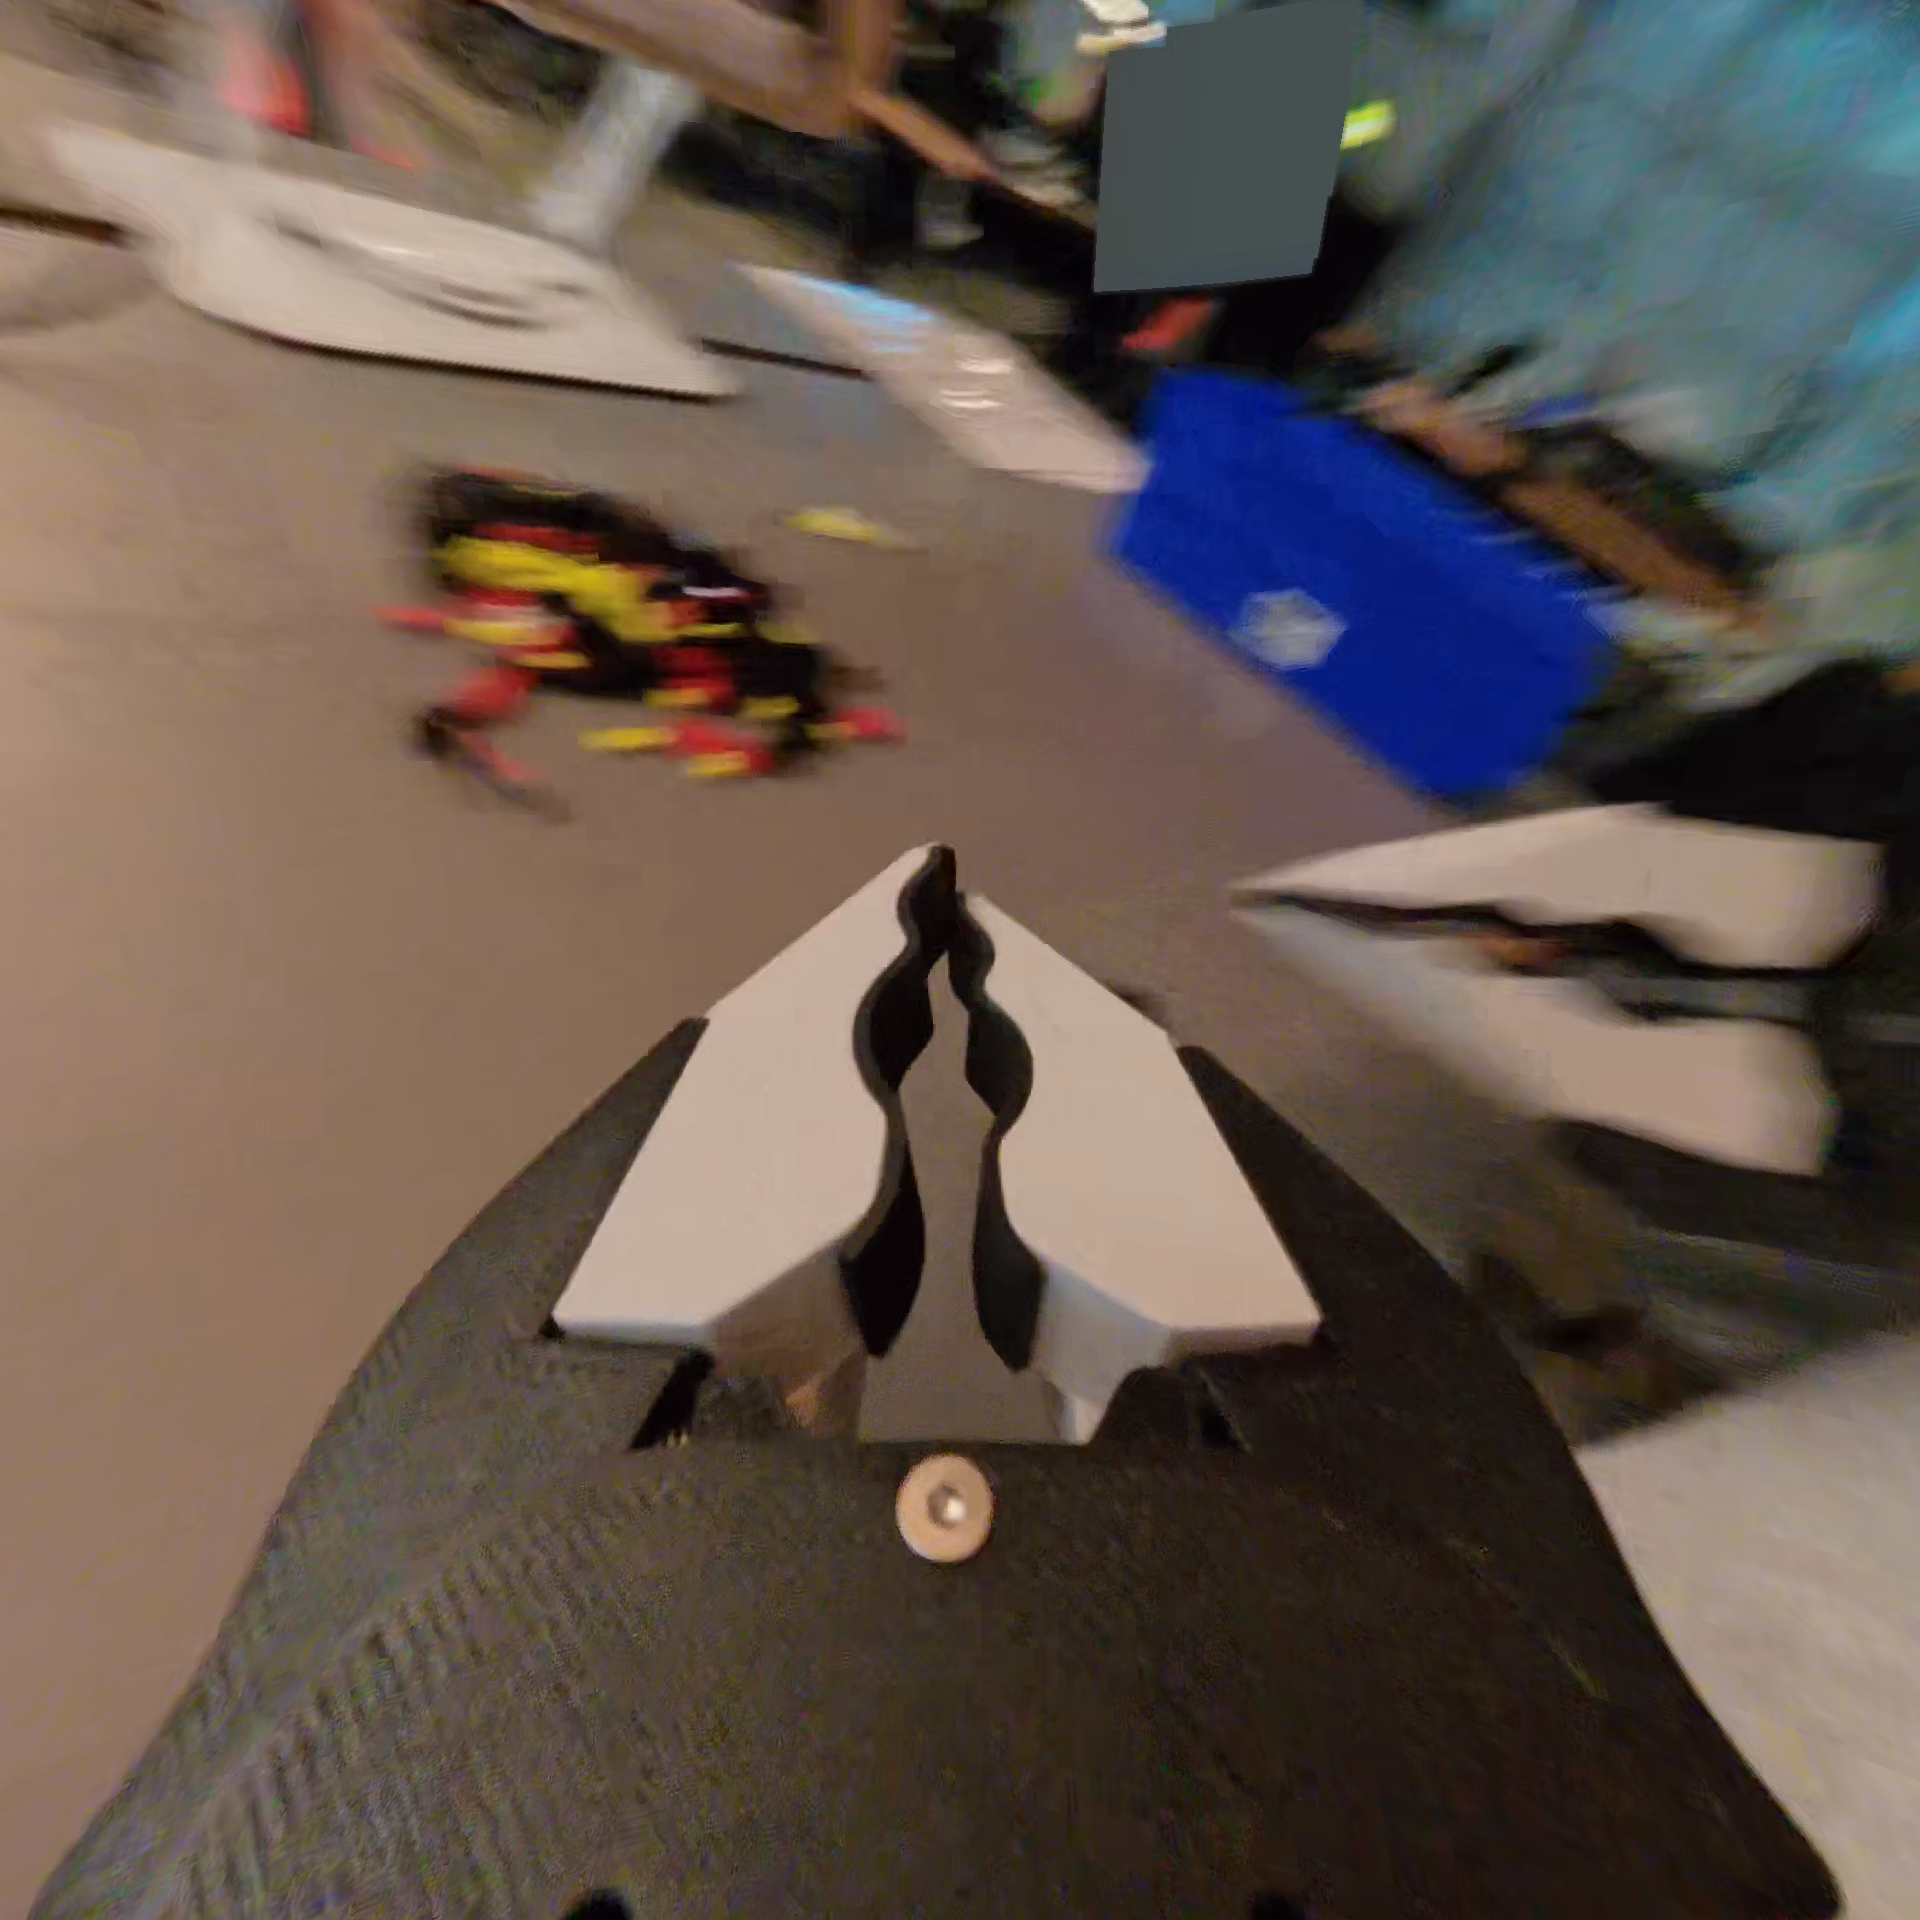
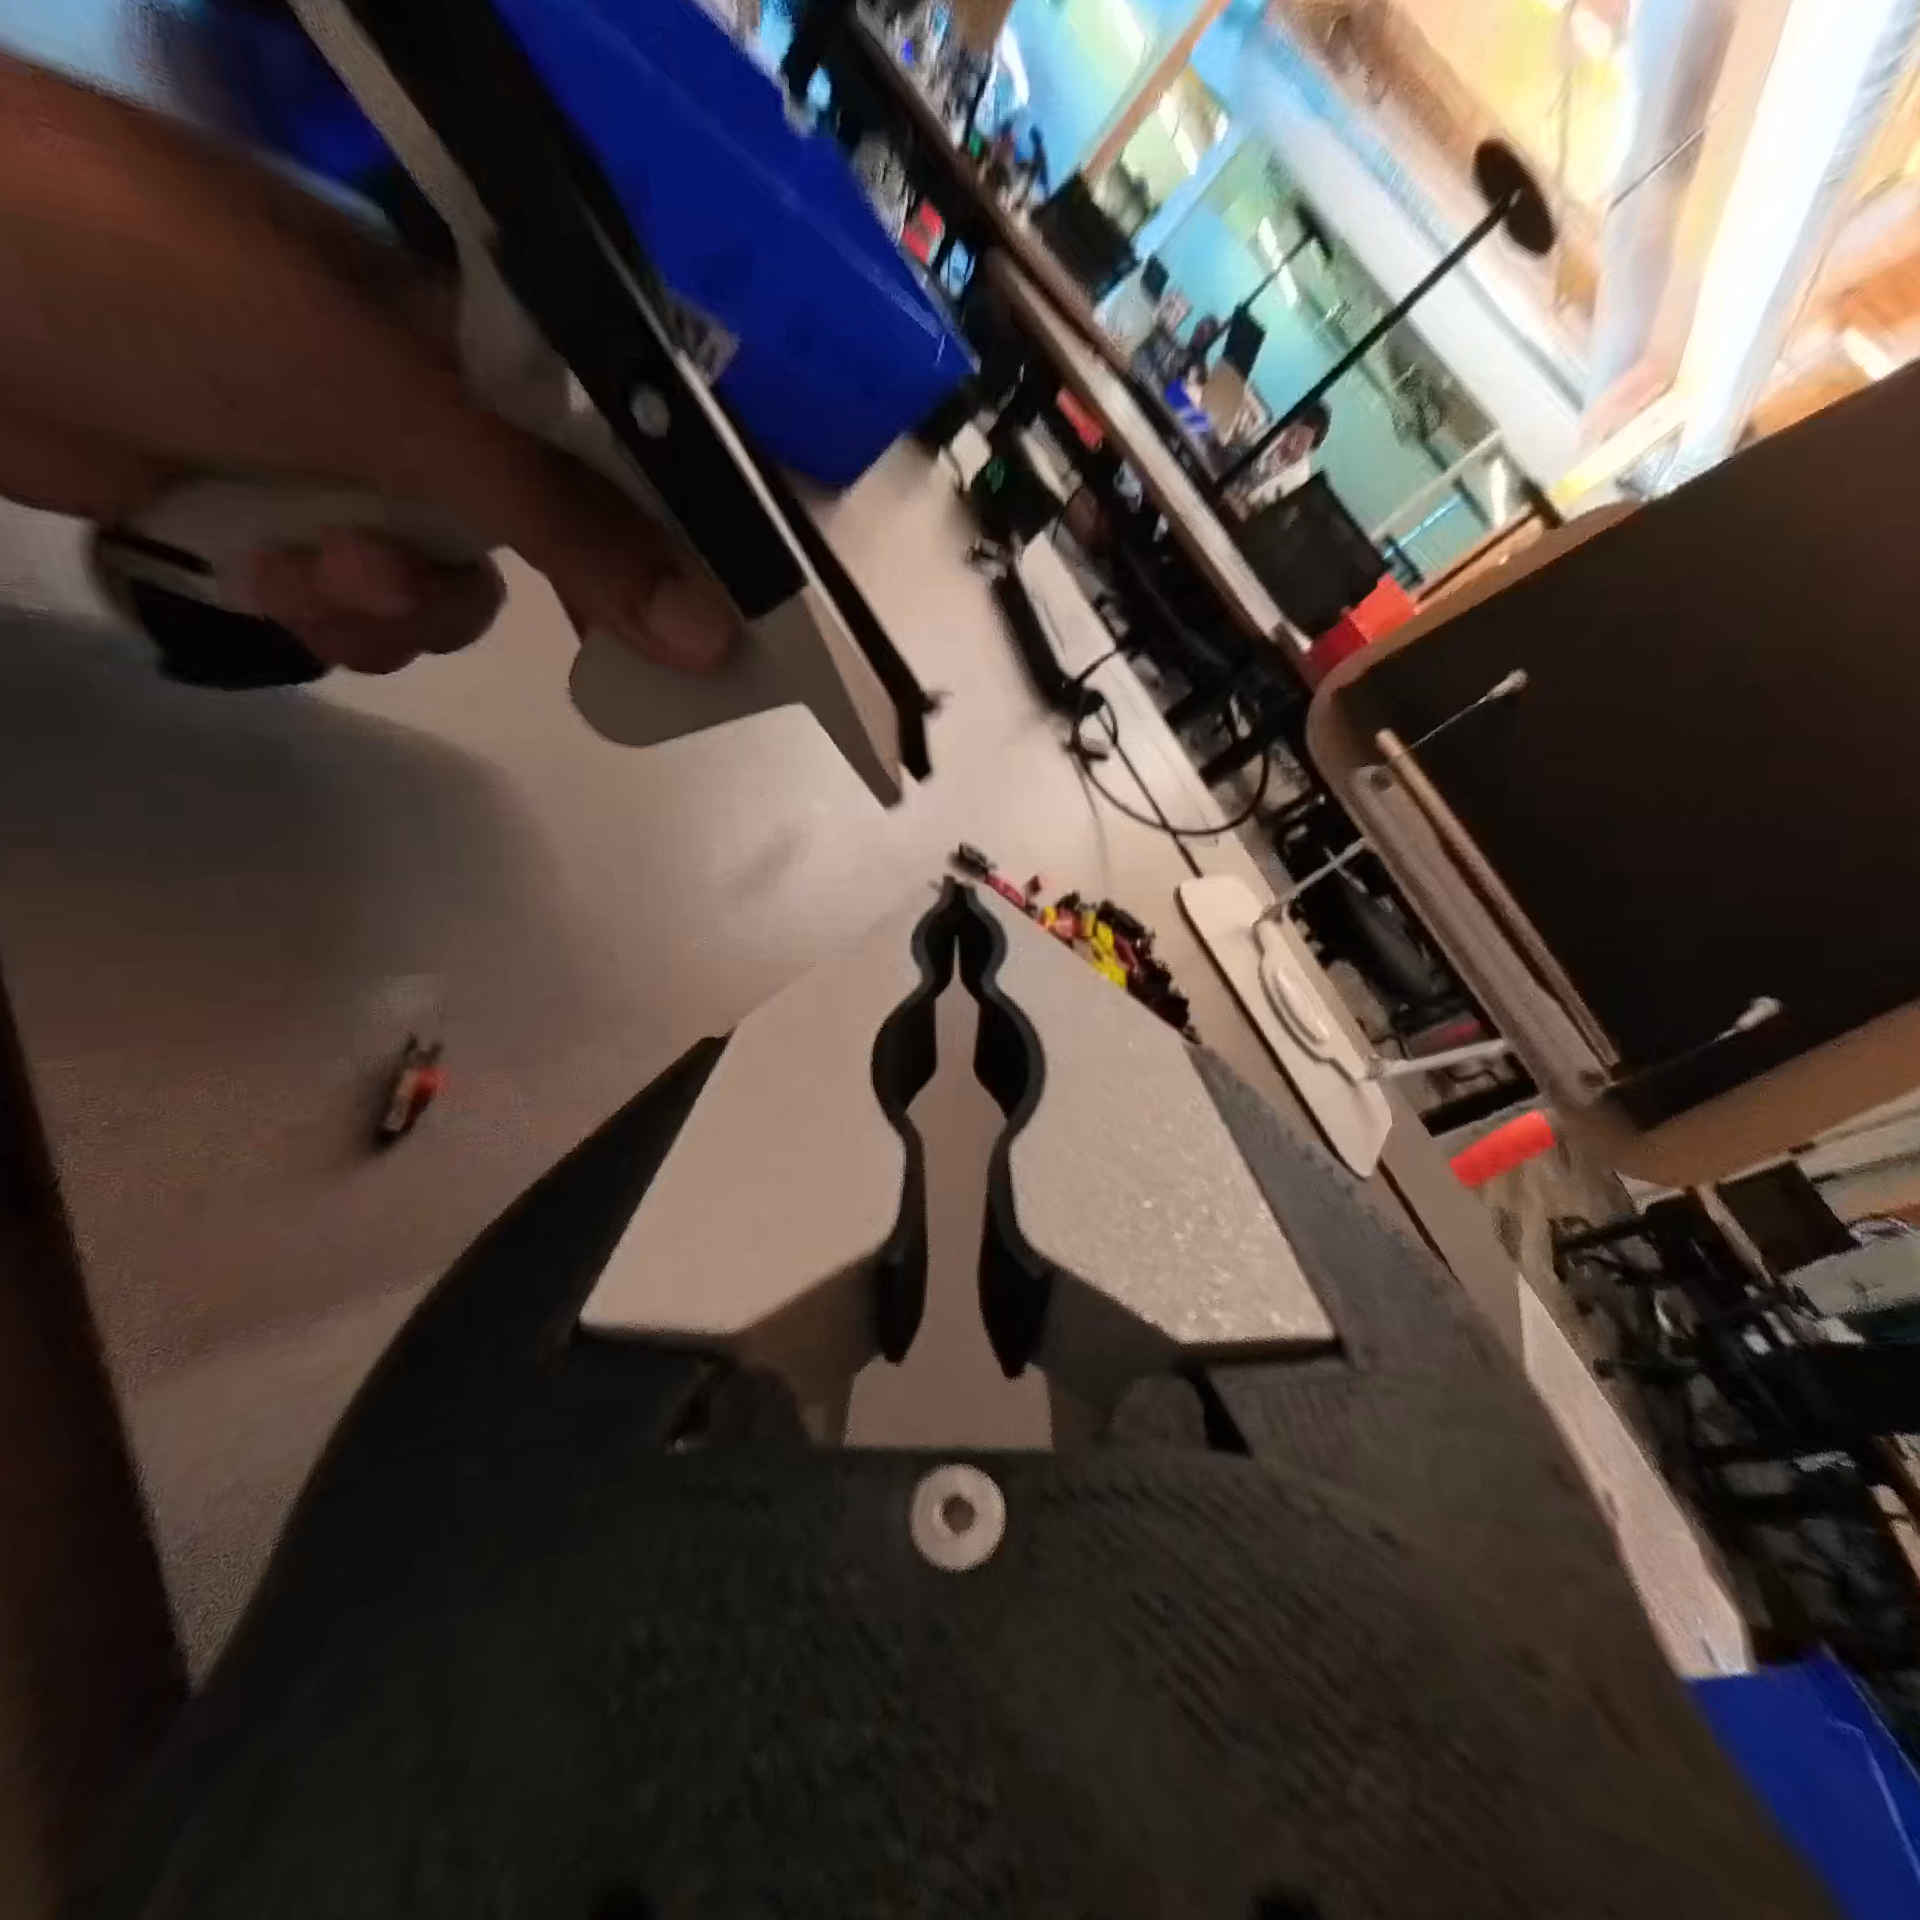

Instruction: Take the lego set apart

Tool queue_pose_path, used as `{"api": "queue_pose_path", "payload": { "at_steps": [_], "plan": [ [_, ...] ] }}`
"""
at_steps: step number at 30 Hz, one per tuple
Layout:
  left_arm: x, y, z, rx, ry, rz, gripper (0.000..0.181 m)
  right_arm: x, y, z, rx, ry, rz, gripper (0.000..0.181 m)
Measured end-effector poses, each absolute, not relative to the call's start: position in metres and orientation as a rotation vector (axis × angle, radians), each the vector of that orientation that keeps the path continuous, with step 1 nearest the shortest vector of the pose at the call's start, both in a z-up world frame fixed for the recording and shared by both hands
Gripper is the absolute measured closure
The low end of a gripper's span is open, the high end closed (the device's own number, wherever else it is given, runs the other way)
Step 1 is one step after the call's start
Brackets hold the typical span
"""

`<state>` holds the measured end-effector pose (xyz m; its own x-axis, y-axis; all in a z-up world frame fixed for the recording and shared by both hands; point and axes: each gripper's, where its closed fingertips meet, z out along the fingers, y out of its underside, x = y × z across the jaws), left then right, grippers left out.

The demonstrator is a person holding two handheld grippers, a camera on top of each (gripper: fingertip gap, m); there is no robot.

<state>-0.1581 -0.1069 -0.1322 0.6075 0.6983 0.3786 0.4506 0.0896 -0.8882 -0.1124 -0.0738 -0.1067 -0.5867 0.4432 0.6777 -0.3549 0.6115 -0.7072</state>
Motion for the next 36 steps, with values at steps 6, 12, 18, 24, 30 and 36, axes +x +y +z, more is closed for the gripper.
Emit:
{"api": "queue_pose_path", "payload": {
  "at_steps": [6,12,18,24,30,36],
  "plan": [
    [-0.145,-0.105,-0.115,-1.462,-0.954,0.022,0.181,-0.123,-0.072,-0.112,-0.131,-1.954,1.159,0.181],
    [-0.140,-0.094,-0.126,-1.462,-0.946,-0.071,0.181,-0.126,-0.069,-0.123,-0.149,-1.985,1.173,0.181],
    [-0.141,-0.097,-0.121,-1.434,-0.934,-0.065,0.181,-0.123,-0.073,-0.132,-0.090,-1.987,1.130,0.181],
    [-0.141,-0.100,-0.122,-1.429,-0.930,-0.059,0.181,-0.125,-0.070,-0.134,-0.100,-1.992,1.142,0.181],
    [-0.142,-0.102,-0.124,-1.414,-0.928,-0.067,0.181,-0.127,-0.069,-0.138,-0.111,-2.008,1.147,0.181],
    [-0.143,-0.103,-0.126,-1.415,-0.931,-0.060,0.181,-0.128,-0.070,-0.143,-0.110,-2.025,1.145,0.181]
  ]
}}
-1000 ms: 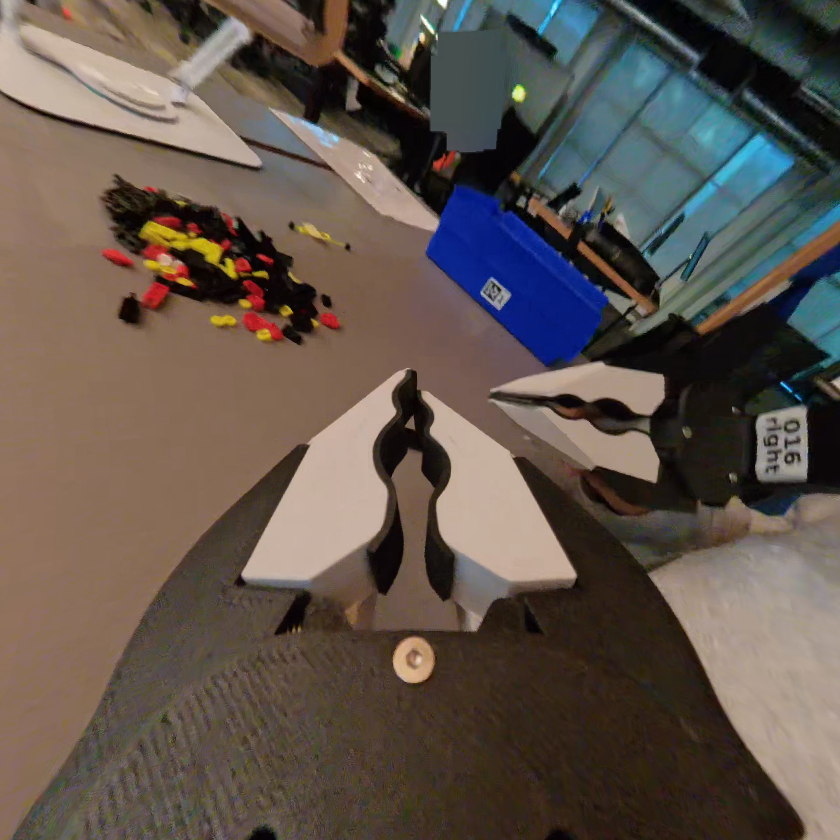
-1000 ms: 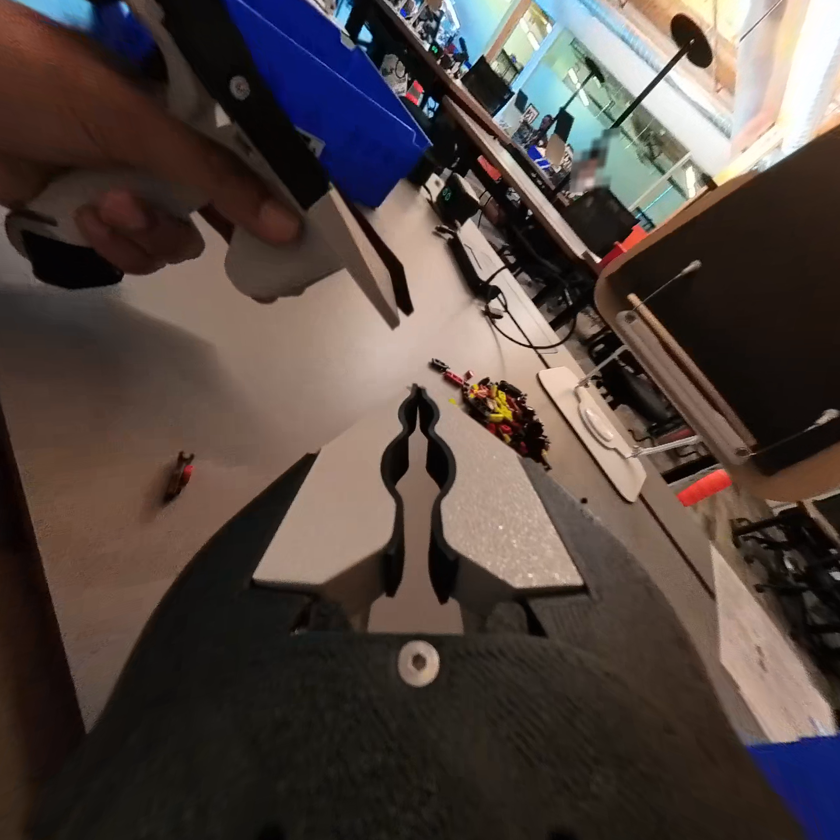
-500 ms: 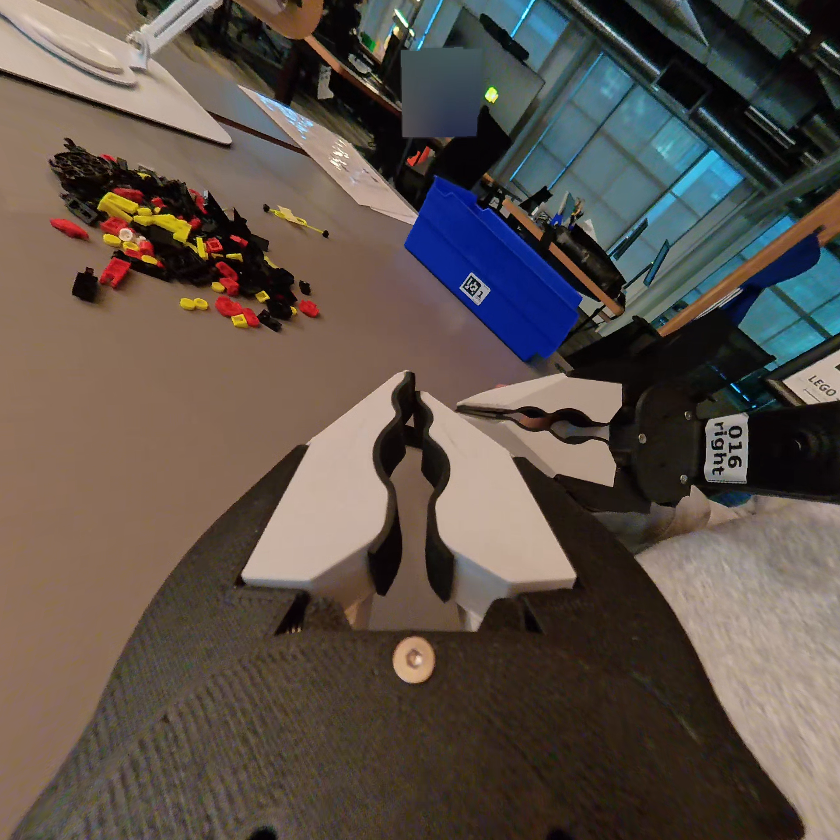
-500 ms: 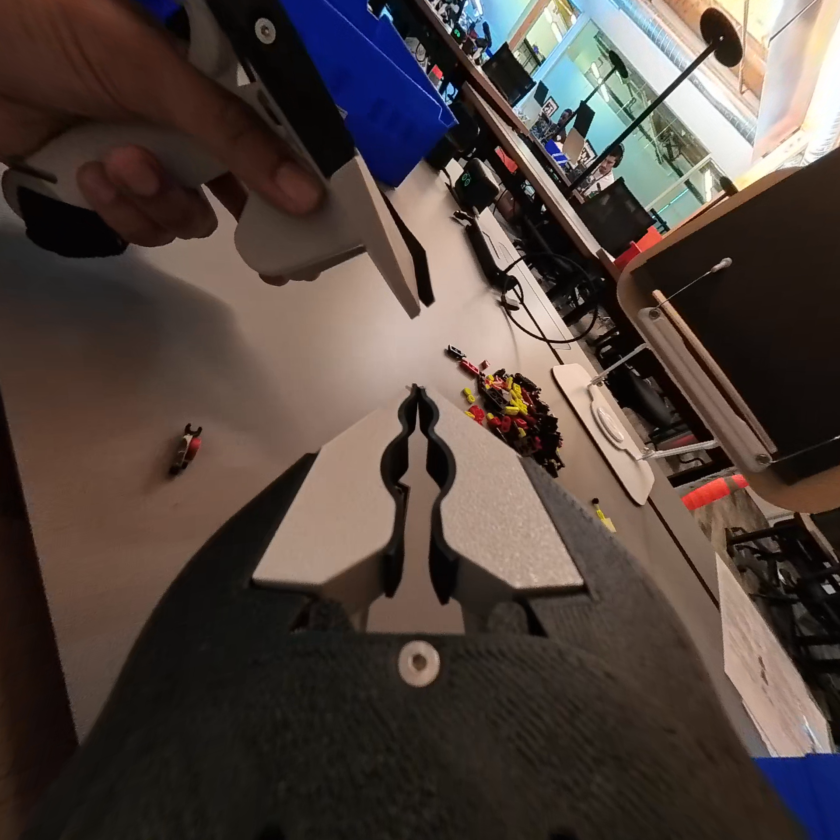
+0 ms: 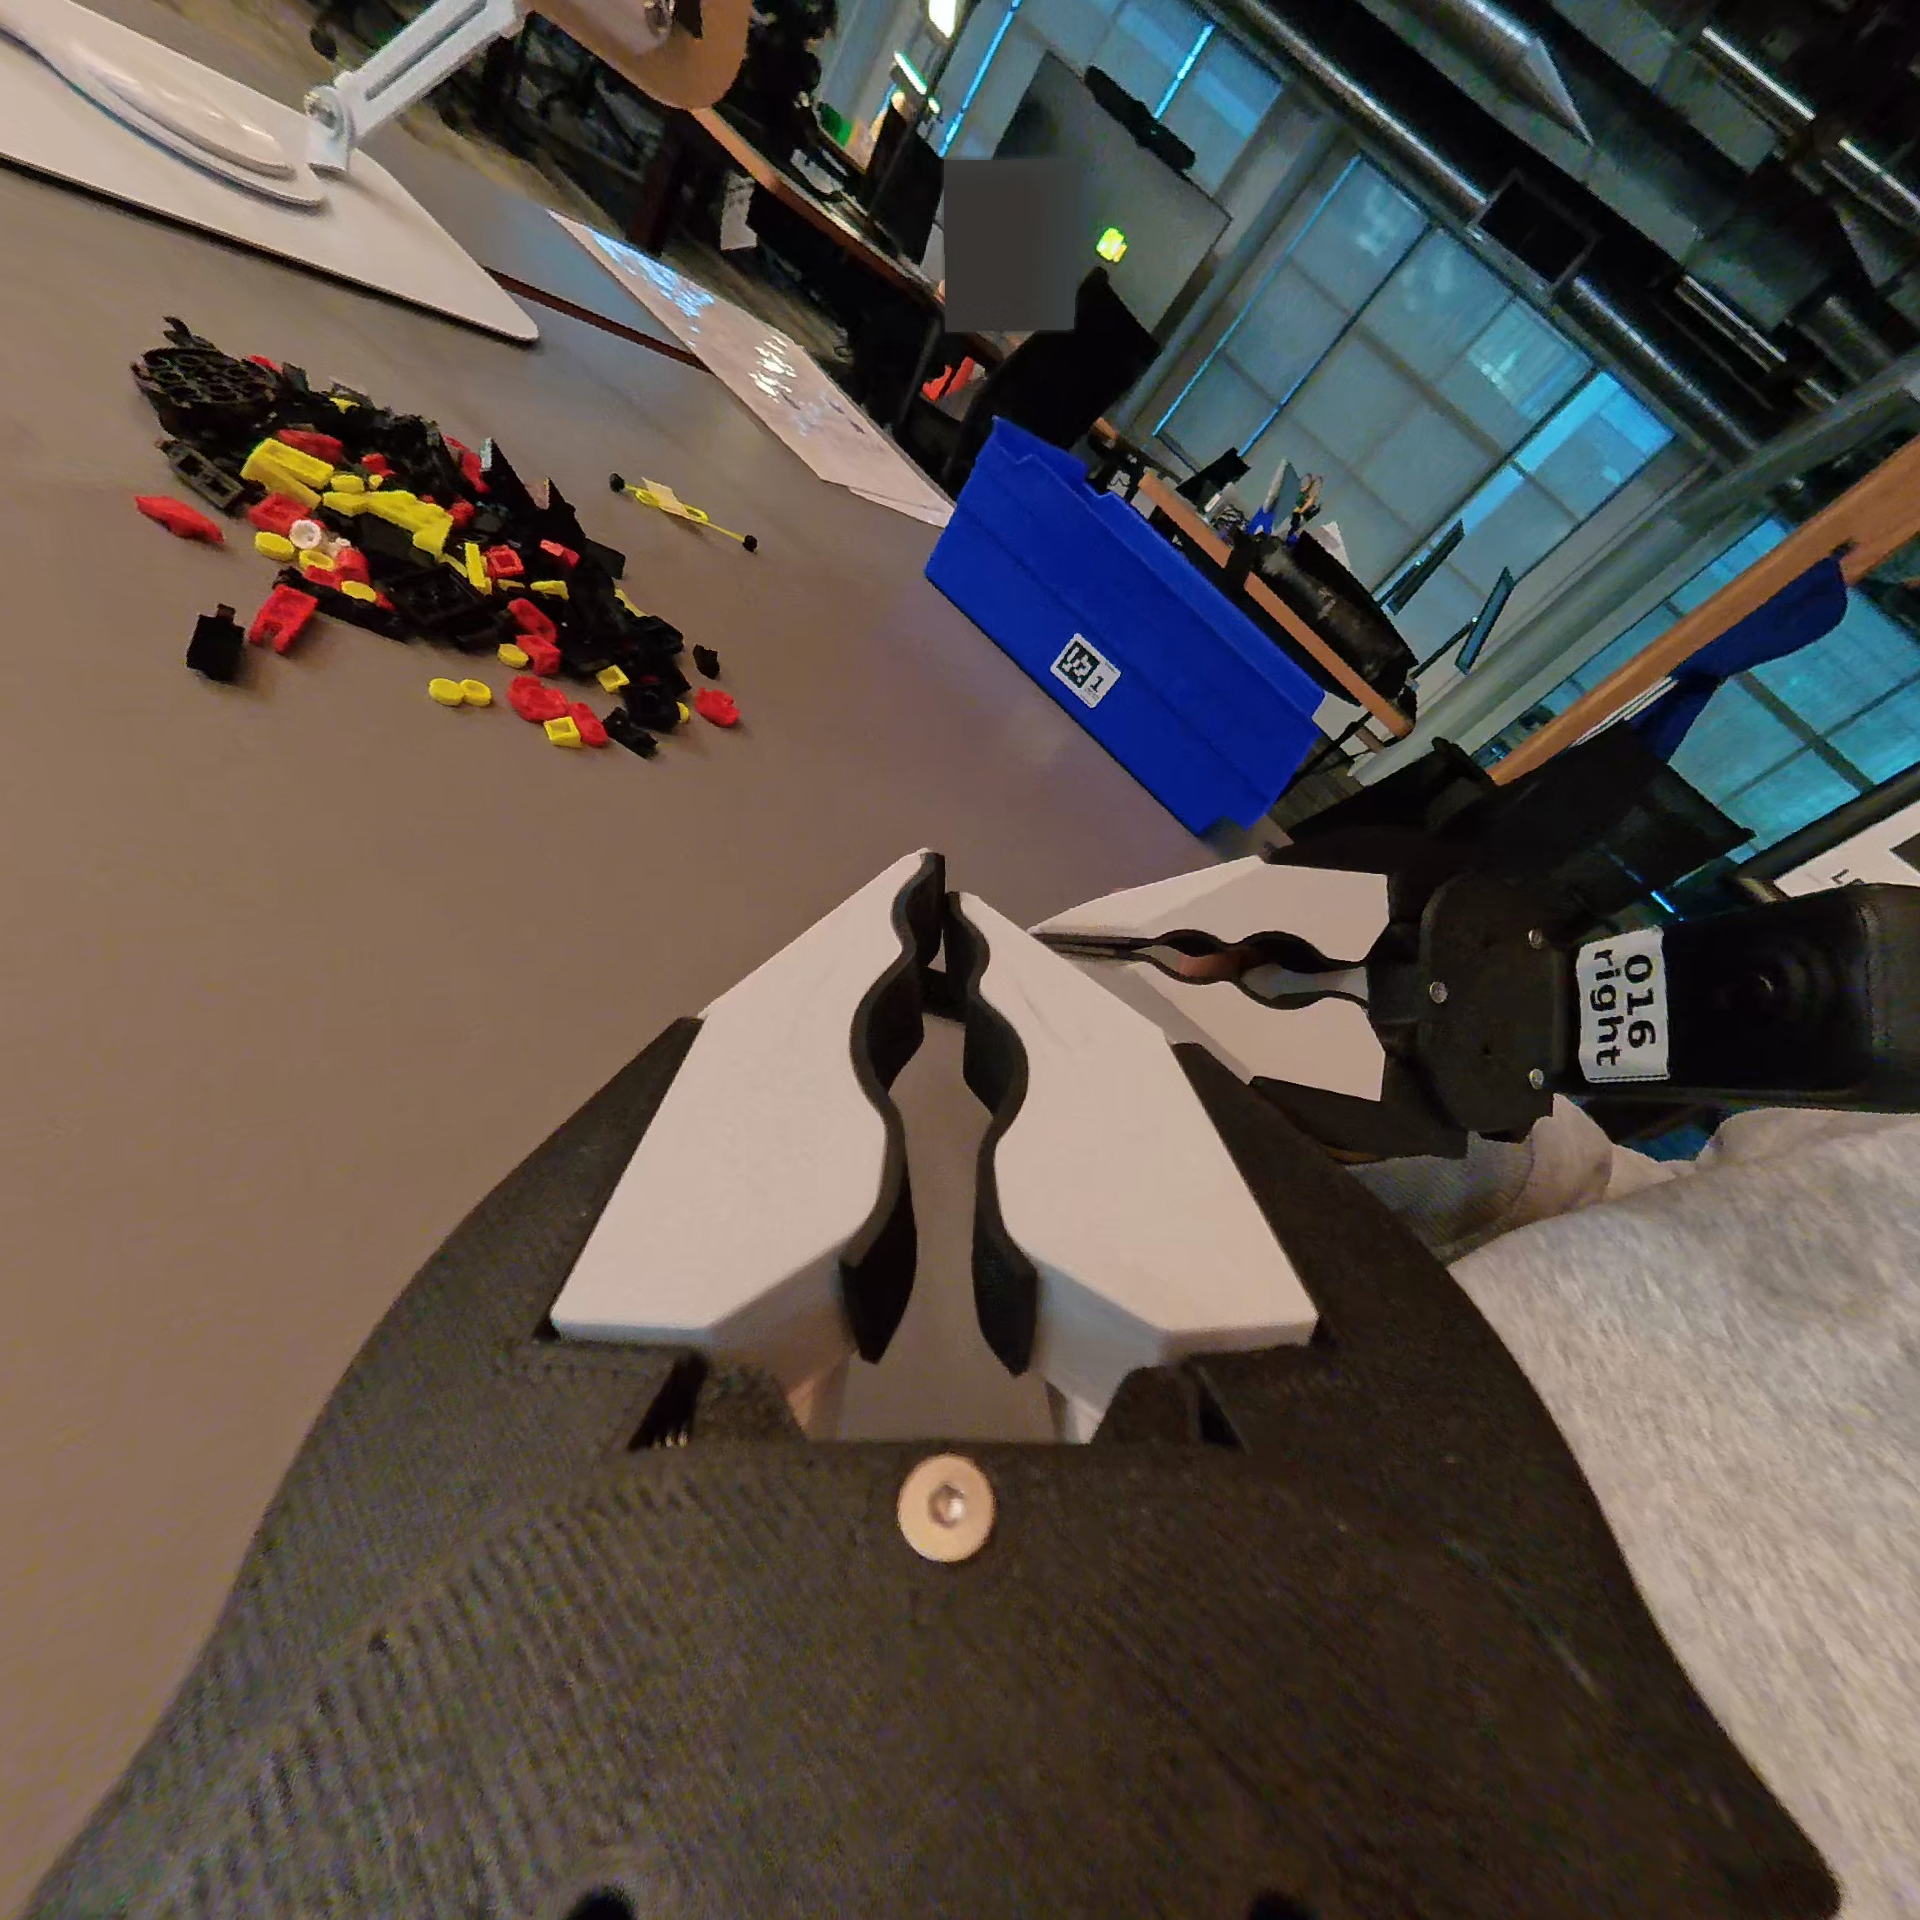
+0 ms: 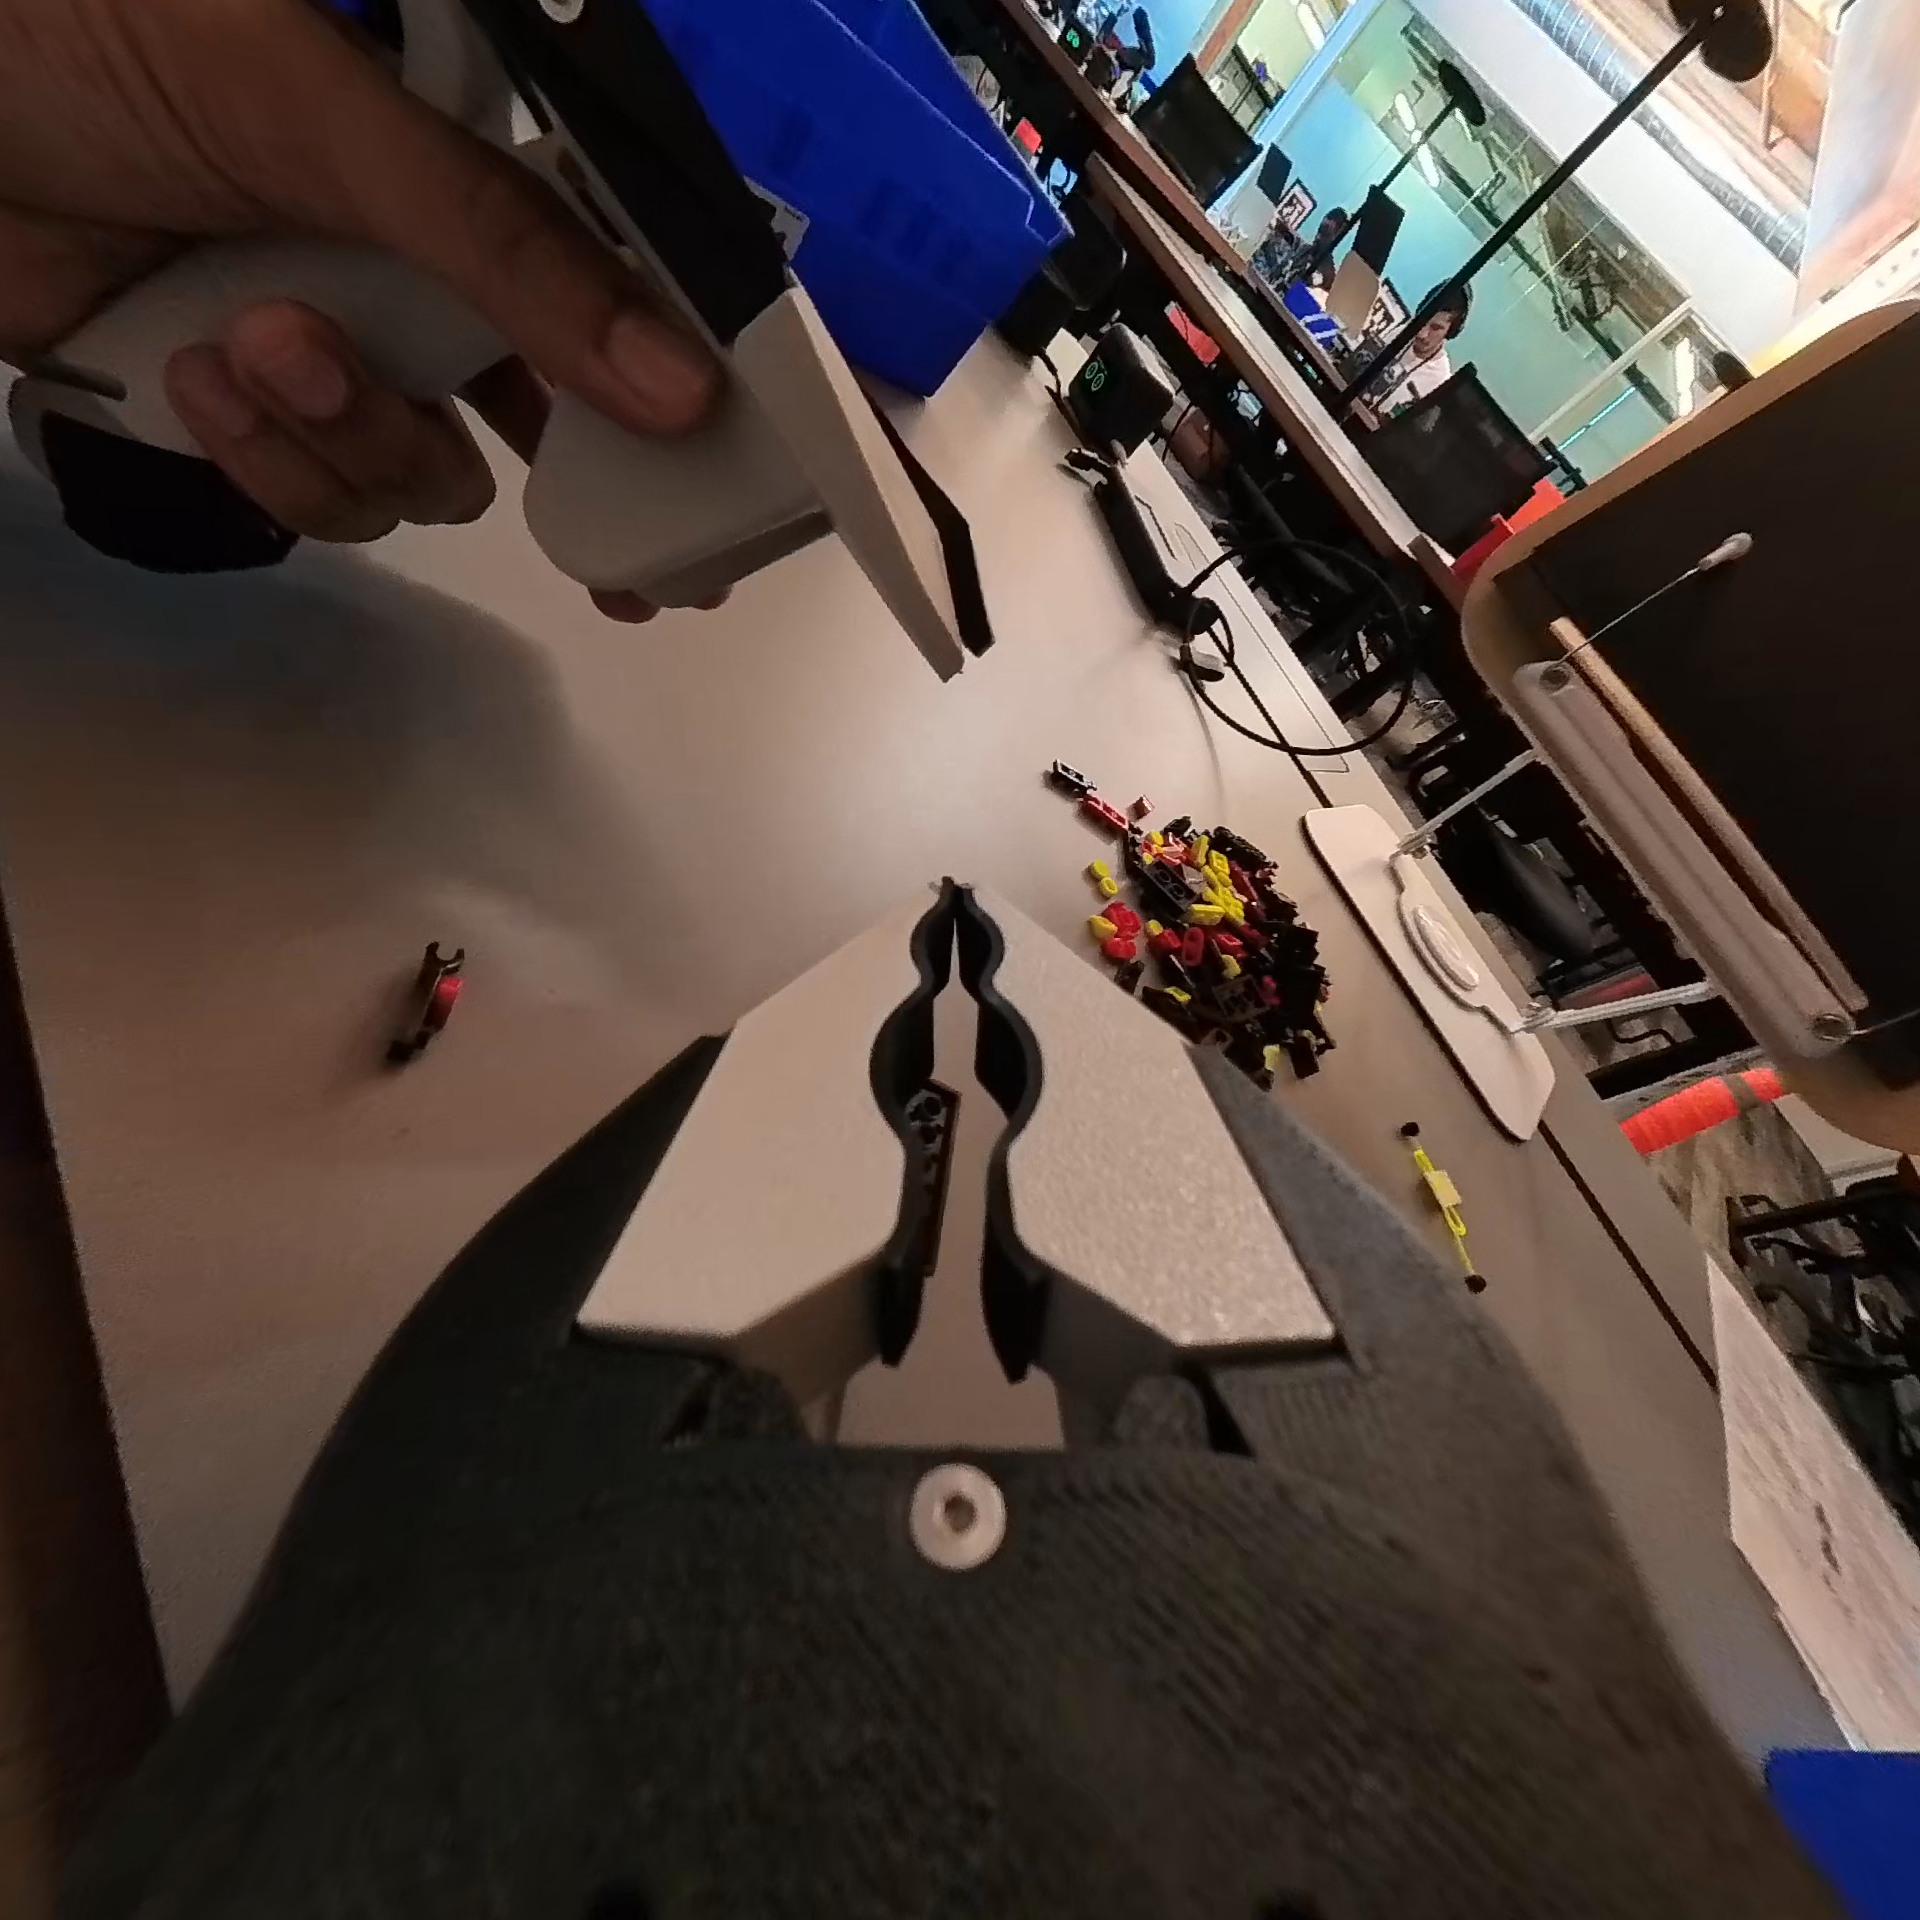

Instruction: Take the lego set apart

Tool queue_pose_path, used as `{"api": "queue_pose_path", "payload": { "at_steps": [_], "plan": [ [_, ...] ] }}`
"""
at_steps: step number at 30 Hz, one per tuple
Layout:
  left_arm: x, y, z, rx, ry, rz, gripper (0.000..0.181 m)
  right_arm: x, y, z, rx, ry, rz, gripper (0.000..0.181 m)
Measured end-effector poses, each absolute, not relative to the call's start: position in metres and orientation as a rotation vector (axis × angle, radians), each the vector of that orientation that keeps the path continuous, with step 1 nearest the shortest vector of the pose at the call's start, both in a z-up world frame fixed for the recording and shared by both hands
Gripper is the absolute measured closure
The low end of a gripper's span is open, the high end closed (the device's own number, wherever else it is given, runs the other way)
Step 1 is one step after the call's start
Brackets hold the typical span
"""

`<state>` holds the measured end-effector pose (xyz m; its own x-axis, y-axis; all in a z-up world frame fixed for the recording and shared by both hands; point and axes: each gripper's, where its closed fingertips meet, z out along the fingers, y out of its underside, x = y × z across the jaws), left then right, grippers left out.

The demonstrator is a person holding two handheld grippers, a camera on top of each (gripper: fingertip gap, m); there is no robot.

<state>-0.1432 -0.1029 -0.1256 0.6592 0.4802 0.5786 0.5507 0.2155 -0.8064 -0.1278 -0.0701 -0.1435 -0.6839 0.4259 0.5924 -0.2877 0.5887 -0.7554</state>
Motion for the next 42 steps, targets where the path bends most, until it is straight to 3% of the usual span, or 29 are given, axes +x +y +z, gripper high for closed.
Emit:
{"api": "queue_pose_path", "payload": {
  "at_steps": [11,15,20,21,22,23,25,26,28,29,32,34,35,37,39,42],
  "plan": [
    [-0.159,-0.113,-0.136,-1.507,-1.004,0.214,0.181,-0.156,-0.053,-0.133,-0.300,-1.868,1.161,0.181],
    [-0.158,-0.113,-0.130,-1.481,-1.000,0.181,0.181,-0.161,-0.048,-0.116,-0.460,-1.804,1.330,0.139],
    [-0.158,-0.117,-0.126,-1.483,-0.995,0.218,0.181,-0.145,-0.052,-0.104,-0.536,-1.874,1.665,0.149],
    [-0.157,-0.117,-0.126,-1.483,-0.986,0.227,0.181,-0.146,-0.051,-0.104,-0.534,-1.885,1.681,0.166],
    [-0.156,-0.116,-0.126,-1.481,-0.971,0.227,0.176,-0.146,-0.049,-0.105,-0.526,-1.890,1.690,0.157],
    [-0.151,-0.113,-0.124,-1.482,-0.935,0.206,0.155,-0.149,-0.047,-0.104,-0.542,-1.871,1.703,0.148],
    [-0.143,-0.106,-0.121,-1.466,-0.866,0.132,0.113,-0.155,-0.043,-0.099,-0.630,-1.824,1.743,0.084],
    [-0.140,-0.103,-0.119,-1.446,-0.845,0.095,0.094,-0.157,-0.041,-0.099,-0.663,-1.818,1.750,0.068],
    [-0.136,-0.098,-0.118,-1.419,-0.822,0.012,0.067,-0.158,-0.041,-0.098,-0.664,-1.817,1.744,0.055],
    [-0.135,-0.096,-0.118,-1.415,-0.821,-0.017,0.061,-0.158,-0.042,-0.099,-0.663,-1.822,1.741,0.053],
    [-0.138,-0.098,-0.122,-1.426,-0.826,0.002,0.060,-0.161,-0.039,-0.103,-0.682,-1.822,1.709,0.077],
    [-0.140,-0.102,-0.122,-1.441,-0.824,0.053,0.067,-0.159,-0.038,-0.102,-0.666,-1.819,1.736,0.124],
    [-0.140,-0.104,-0.122,-1.447,-0.819,0.072,0.077,-0.158,-0.037,-0.102,-0.660,-1.820,1.740,0.141],
    [-0.140,-0.108,-0.119,-1.431,-0.805,0.091,0.116,-0.154,-0.037,-0.104,-0.625,-1.859,1.728,0.174],
    [-0.139,-0.112,-0.115,-1.395,-0.802,0.079,0.127,-0.138,-0.047,-0.112,-0.542,-2.012,1.751,0.179],
    [-0.143,-0.116,-0.118,-1.374,-0.841,0.042,0.127,-0.105,-0.068,-0.144,-0.499,-2.391,1.757,0.164]
  ]
}}
